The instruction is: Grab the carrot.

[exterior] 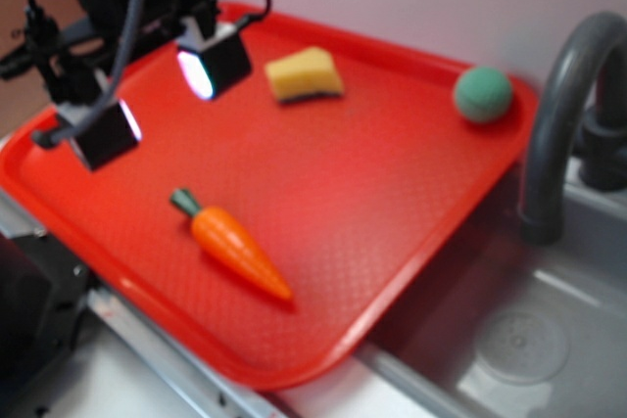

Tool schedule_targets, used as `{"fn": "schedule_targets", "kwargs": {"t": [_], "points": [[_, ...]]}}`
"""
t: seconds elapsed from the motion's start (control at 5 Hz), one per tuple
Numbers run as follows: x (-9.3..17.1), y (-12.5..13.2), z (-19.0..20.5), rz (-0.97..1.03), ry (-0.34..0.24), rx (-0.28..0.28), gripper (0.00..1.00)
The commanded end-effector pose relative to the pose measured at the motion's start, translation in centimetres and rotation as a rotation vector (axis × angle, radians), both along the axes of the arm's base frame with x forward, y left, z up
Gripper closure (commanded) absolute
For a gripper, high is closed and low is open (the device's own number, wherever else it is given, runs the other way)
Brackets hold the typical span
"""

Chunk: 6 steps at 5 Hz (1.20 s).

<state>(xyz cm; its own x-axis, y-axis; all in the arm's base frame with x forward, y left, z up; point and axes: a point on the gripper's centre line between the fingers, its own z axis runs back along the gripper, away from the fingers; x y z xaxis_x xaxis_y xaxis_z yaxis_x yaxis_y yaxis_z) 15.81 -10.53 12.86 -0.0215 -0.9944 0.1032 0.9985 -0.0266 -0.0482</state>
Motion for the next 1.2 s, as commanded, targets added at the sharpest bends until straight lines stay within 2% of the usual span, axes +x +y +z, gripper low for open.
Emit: {"fn": "schedule_targets", "kwargs": {"t": [0.0, 0.2, 0.6, 0.8, 1.0], "points": [[-1.1, -0.6, -5.2, 0.088, 0.000, 0.126, 0.00], [-0.8, -0.4, -7.4, 0.110, 0.029, 0.202, 0.00], [-0.9, -0.1, -10.4, 0.057, 0.047, 0.300, 0.00], [-0.9, 0.1, -11.4, 0.019, 0.055, 0.328, 0.00], [-1.0, -0.4, -11.6, -0.017, 0.026, 0.360, 1.00]]}}
